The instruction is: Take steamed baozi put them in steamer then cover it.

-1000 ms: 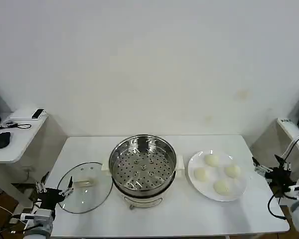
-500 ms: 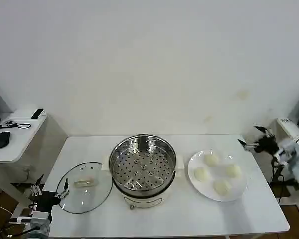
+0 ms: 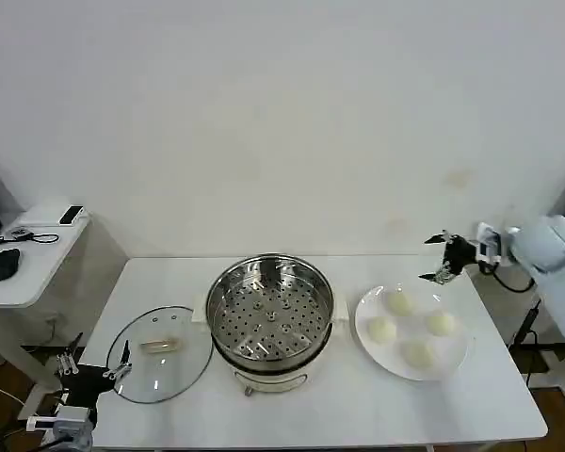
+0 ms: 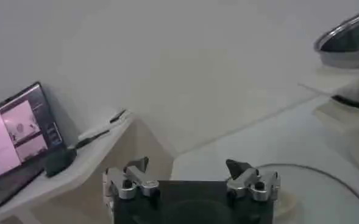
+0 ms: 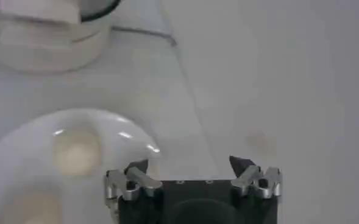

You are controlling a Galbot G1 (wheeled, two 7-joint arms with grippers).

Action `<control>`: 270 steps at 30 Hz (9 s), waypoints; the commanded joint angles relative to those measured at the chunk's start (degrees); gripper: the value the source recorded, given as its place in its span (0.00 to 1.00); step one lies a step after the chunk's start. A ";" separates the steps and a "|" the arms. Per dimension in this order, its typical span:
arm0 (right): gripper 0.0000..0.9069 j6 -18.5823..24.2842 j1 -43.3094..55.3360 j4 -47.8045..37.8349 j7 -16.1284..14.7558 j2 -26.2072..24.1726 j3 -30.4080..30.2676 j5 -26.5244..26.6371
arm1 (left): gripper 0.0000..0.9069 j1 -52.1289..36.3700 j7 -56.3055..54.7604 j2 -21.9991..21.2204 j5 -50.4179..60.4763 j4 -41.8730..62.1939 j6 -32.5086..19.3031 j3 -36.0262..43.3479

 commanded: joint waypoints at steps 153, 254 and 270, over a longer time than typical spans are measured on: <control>0.73 43.28 16.98 -0.24 -5.61 33.34 -20.48 -24.18 | 1.00 6.07 -0.51 -2.89 1.27 -0.64 1.41 -0.46; 1.00 -9.54 5.12 -0.43 -5.00 7.43 -18.69 0.86 | 1.00 4.42 3.86 -2.87 2.48 -2.82 3.41 3.11; 1.00 -9.53 2.96 -2.19 -4.61 7.97 -19.50 0.41 | 1.00 3.55 3.92 -2.25 1.94 -1.40 3.48 2.55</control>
